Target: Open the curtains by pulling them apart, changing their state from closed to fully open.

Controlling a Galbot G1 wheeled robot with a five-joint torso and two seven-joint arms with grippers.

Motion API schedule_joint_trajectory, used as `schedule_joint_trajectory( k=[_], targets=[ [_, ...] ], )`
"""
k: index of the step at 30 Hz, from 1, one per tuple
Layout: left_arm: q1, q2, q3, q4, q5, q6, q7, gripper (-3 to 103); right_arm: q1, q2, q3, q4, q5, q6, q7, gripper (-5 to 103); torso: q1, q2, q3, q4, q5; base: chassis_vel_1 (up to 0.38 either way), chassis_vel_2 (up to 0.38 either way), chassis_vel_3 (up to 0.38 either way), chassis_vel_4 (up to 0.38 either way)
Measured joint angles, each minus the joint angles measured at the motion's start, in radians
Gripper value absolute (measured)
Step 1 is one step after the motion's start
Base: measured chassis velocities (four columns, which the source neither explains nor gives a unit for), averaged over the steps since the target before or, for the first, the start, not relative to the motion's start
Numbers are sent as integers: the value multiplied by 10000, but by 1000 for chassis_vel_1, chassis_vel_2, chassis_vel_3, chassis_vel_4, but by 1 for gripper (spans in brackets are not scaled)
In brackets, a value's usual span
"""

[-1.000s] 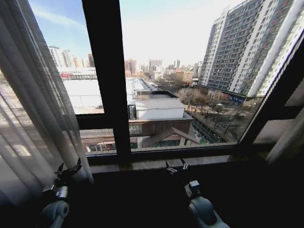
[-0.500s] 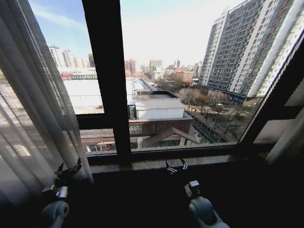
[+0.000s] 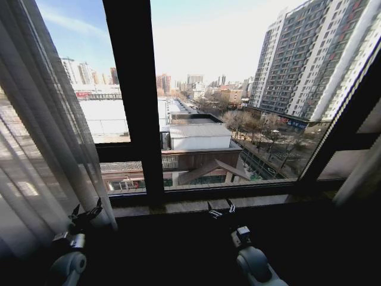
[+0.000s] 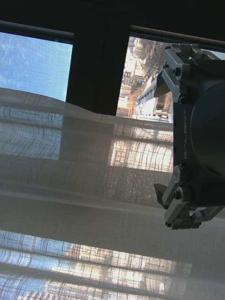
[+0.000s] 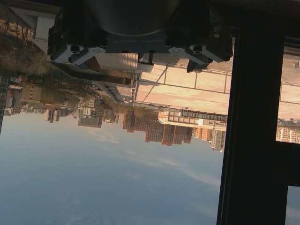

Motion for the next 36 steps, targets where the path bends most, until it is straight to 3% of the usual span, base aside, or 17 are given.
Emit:
schedule_joint_trajectory(
  k=[36],
  targets=[
    [0,0,0,0,0,0,0,100,0,0,0,0,0,0,0,100,0,-1,0,0,0,0,0,0,0]
  ],
)
